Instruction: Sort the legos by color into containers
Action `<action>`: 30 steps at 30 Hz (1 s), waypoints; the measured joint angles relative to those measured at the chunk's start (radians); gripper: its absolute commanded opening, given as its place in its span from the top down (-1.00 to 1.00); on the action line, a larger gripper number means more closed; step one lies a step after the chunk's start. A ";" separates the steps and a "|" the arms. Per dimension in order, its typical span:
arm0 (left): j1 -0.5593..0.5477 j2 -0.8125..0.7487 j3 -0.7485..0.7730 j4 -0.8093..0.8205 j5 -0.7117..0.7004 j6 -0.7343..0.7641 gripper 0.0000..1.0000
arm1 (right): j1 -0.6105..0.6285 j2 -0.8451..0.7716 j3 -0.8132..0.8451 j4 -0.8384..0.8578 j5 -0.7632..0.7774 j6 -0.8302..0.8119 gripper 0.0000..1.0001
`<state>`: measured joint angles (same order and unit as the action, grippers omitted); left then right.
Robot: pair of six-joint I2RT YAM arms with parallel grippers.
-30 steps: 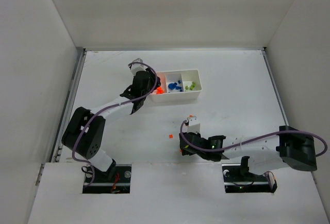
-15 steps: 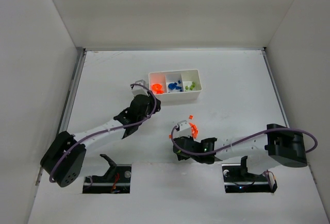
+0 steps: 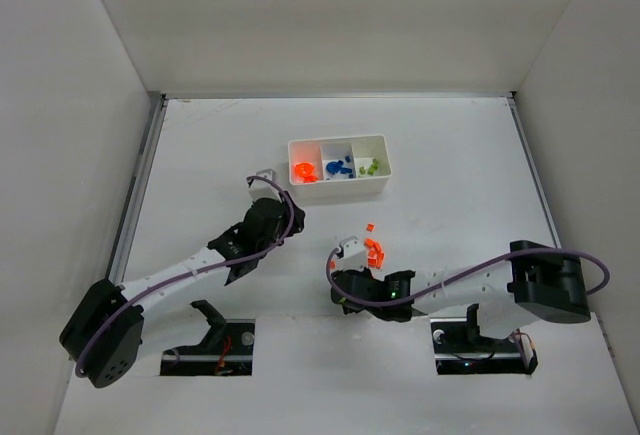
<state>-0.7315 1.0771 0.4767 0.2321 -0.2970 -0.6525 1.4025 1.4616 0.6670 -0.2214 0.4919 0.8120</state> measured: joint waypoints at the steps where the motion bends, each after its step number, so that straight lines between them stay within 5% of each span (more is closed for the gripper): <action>1: -0.002 -0.001 -0.001 -0.006 0.000 0.000 0.31 | 0.002 0.000 0.000 0.000 0.002 0.000 0.12; 11: -0.023 -0.002 -0.013 -0.043 -0.002 -0.003 0.31 | 0.012 0.007 0.001 -0.018 0.031 0.020 0.47; 21: -0.049 -0.001 -0.013 -0.044 -0.001 -0.007 0.30 | -0.007 -0.102 0.003 -0.067 0.030 0.021 0.51; 30: -0.057 -0.003 -0.063 -0.036 -0.004 -0.022 0.31 | -0.145 -0.158 0.032 -0.045 0.008 -0.098 0.53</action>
<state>-0.7883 1.0737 0.4141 0.1963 -0.3012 -0.6746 1.2575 1.3037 0.6994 -0.2661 0.5003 0.7143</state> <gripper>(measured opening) 0.349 0.238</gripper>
